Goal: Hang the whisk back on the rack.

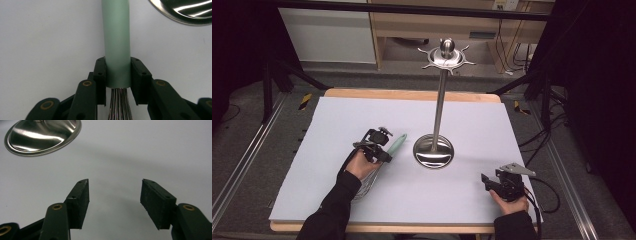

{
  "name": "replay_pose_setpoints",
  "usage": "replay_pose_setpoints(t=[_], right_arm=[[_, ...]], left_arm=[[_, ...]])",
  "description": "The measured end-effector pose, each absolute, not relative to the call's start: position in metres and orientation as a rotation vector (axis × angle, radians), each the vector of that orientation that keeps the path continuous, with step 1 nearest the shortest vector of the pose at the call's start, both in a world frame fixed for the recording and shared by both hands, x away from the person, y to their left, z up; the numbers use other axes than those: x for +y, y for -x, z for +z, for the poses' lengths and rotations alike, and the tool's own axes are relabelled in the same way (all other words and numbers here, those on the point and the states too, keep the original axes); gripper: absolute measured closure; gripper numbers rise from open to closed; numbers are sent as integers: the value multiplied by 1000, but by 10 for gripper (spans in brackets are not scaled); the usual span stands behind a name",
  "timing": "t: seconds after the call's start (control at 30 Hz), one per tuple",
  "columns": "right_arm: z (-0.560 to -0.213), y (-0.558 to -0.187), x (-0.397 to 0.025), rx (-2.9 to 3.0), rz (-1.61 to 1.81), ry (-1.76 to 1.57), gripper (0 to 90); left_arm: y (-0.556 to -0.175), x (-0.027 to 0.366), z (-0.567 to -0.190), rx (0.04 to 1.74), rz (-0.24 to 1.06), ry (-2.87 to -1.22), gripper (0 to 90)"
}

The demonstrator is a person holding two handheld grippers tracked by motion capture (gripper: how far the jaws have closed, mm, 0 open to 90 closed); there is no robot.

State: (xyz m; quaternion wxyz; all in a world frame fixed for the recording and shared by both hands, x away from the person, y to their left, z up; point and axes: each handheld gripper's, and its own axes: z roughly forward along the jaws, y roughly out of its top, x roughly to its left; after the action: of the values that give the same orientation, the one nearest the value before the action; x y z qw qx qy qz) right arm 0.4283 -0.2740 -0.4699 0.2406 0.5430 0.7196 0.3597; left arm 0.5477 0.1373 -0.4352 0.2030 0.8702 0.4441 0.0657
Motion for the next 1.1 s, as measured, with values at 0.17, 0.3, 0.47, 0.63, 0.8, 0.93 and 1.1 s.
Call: replay_pose_setpoints(t=[0.17,0.3,0.47,0.63,0.8,0.93,1.1], right_arm=[[-470,-428,-275,1967,983,-1491,404],[-469,-428,-275,1967,989,-1485,404],[-470,-428,-275,1965,984,-1483,404],[-470,-428,-274,1963,980,-1486,405],[-469,-427,-275,1957,979,-1479,404],[-469,-427,-275,1956,976,-1479,404],[-469,-427,-274,1957,966,-1481,404]], left_arm=[[-541,141,-429,1212,190,-2397,684],[-535,146,-421,1195,202,-2362,684],[-527,153,-410,1166,221,-2327,685],[-515,160,-399,1136,253,-2274,685],[-504,168,-389,1105,282,-2209,685],[-496,175,-384,1091,302,-2167,685],[-487,186,-379,1076,322,-2110,685]])
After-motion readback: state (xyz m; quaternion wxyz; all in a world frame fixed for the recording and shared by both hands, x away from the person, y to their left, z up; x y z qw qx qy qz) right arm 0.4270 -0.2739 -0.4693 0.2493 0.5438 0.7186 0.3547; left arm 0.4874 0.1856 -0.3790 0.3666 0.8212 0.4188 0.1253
